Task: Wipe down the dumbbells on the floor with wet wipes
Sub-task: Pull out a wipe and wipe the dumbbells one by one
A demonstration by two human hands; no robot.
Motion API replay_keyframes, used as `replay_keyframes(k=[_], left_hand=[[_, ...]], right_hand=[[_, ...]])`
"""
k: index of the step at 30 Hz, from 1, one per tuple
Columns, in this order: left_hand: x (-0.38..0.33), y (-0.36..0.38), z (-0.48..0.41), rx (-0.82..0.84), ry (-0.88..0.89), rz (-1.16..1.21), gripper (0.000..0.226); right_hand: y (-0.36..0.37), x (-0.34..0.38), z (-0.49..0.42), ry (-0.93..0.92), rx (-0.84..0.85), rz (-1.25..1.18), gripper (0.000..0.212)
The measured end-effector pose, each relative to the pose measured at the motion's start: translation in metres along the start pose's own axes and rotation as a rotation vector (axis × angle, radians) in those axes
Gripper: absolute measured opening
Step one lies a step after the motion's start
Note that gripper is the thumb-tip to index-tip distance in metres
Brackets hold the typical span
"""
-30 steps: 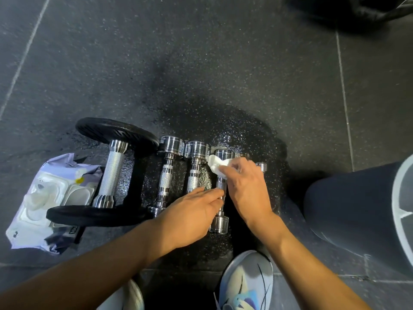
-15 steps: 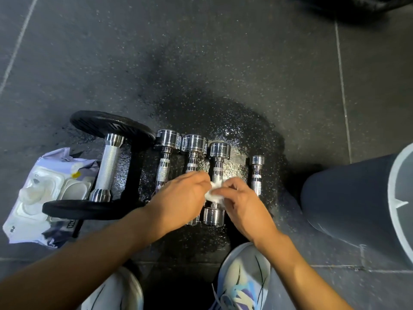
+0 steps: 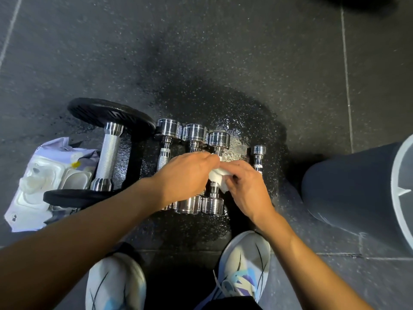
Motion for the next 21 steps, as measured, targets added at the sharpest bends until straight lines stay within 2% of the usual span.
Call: replay_keyframes(k=[4, 7, 10, 15, 21], left_hand=[[0.000, 0.004, 0.003, -0.012, 0.047, -0.008, 0.031], [-0.003, 0.006, 0.005, -0.012, 0.080, -0.017, 0.046], [-0.005, 0.012, 0.007, 0.016, 0.133, -0.063, 0.057], [-0.006, 0.015, 0.006, 0.010, 0.155, -0.121, 0.059], [-0.003, 0.013, 0.006, -0.006, 0.146, -0.040, 0.057]], right_hand=[[0.003, 0.003, 0.017, 0.019, 0.106, 0.014, 0.036], [0.004, 0.007, 0.030, 0.070, 0.153, -0.021, 0.027], [0.003, 0.013, 0.041, 0.145, 0.154, 0.023, 0.031], [0.008, 0.020, 0.065, 0.311, 0.141, 0.083, 0.039], [0.030, 0.031, 0.045, 0.074, 0.186, 0.213, 0.036]])
Point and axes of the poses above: each hand's wrist, its own z-axis away from the middle knuckle, its own y-axis out of the palm, x = y × z, the point moved 7 cm from there along -z, towards the middle knuckle, and after that the axes turned 11 degrees about -z, right-handed, at the moved point
